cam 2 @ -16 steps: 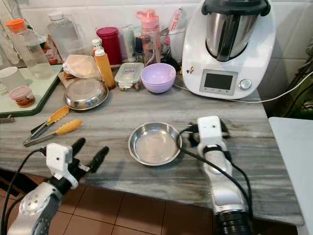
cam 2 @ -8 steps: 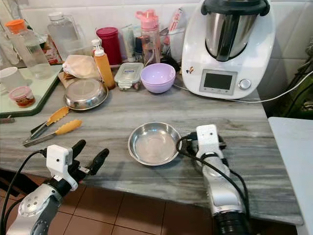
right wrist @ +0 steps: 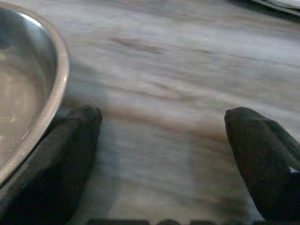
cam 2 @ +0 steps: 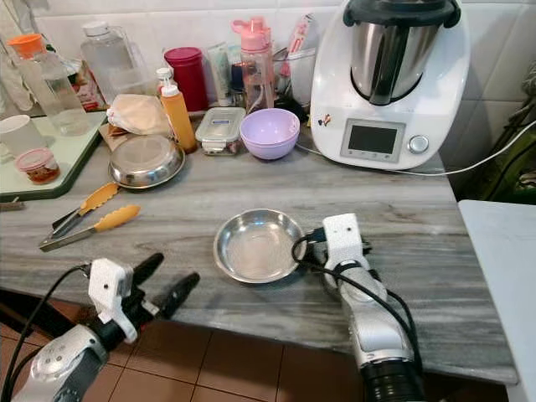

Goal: Setting the table

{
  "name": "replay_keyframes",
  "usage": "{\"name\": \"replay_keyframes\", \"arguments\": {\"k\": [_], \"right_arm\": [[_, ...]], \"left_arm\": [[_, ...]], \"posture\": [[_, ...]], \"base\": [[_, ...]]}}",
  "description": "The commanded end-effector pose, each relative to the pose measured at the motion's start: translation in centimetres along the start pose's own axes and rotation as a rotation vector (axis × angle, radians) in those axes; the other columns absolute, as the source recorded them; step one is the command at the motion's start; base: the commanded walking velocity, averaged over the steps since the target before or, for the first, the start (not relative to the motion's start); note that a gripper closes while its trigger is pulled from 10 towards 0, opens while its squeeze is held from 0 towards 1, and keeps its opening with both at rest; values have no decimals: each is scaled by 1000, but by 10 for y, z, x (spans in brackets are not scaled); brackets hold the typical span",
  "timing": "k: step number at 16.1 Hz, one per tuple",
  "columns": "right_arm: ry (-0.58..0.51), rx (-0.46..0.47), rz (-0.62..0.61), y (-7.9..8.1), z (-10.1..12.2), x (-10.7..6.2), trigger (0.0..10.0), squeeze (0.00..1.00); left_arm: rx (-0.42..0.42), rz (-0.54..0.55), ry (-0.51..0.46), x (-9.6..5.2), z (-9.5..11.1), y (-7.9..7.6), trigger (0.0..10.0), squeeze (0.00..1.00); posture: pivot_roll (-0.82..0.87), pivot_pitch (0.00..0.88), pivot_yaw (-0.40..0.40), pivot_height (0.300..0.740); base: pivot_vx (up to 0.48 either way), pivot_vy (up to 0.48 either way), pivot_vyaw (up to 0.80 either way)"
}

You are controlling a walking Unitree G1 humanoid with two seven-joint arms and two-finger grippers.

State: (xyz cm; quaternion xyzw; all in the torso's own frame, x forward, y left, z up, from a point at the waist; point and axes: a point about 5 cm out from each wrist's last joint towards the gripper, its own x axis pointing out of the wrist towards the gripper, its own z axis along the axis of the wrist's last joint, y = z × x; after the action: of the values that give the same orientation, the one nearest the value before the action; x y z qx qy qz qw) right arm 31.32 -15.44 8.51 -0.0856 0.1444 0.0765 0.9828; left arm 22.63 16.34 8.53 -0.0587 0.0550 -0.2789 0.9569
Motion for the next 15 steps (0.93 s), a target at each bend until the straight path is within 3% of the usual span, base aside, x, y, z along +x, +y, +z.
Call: {"name": "replay_keyframes", "arguments": {"k": [1,7,15], "right_arm": [[-7,21,56,11,3,0,10000,1000],[-34,38,191,28,8,-1,10000,1000],[-73,-23,153,13,-2,-20,10000,1000]], "left_arm": [[12,-13,7,-3,2,1,10000,0],[17,-35,23,-4,2,4,10000,0],[27,77,-18,-6,4,13,10000,0]], "posture": [[-132,7,71,740],[-136,0,66,740],[-138,2,71,740]], "base": [[0,0,0],[0,0,0],[0,0,0]]}}
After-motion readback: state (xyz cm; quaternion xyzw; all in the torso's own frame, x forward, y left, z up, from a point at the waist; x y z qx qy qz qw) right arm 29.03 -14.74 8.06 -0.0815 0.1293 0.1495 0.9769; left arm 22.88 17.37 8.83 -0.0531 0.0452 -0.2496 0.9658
